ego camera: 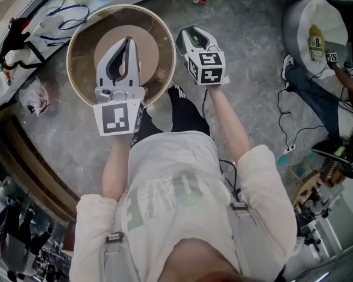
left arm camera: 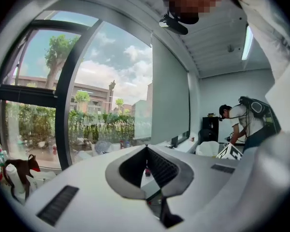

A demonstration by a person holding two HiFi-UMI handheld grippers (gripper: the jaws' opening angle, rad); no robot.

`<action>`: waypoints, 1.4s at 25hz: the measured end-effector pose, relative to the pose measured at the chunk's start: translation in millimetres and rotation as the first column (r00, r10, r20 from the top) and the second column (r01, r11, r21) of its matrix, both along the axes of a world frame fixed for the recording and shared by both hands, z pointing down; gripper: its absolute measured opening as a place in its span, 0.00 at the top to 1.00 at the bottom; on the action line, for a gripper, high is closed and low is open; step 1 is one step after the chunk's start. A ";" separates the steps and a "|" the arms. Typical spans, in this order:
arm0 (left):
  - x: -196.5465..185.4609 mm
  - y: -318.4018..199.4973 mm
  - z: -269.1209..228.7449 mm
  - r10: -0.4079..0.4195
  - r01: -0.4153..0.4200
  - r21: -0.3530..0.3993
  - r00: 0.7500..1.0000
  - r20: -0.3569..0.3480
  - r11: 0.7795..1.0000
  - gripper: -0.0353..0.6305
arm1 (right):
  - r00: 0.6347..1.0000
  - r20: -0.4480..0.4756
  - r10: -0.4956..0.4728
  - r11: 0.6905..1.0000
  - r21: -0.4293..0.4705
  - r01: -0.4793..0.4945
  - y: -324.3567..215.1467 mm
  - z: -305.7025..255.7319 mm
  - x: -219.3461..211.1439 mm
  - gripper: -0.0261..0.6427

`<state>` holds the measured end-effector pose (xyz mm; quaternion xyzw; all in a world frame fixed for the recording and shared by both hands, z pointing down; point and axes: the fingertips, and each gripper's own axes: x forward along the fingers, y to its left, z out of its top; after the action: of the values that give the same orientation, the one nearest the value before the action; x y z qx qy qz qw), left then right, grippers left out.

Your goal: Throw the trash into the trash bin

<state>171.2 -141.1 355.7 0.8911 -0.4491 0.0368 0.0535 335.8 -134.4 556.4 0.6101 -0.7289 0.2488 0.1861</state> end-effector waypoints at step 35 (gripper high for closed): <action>-295.0 59.3 -172.5 -0.470 0.492 0.351 0.869 -0.153 0.797 0.93 | 0.811 -0.051 -0.582 0.611 0.631 0.478 26.0 -340.0 -364.8 0.94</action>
<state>-123.8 -81.8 183.3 0.7415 -0.6573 -0.0910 -0.0990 -29.0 -108.4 216.3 0.3702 -0.9285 -0.0221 -0.0173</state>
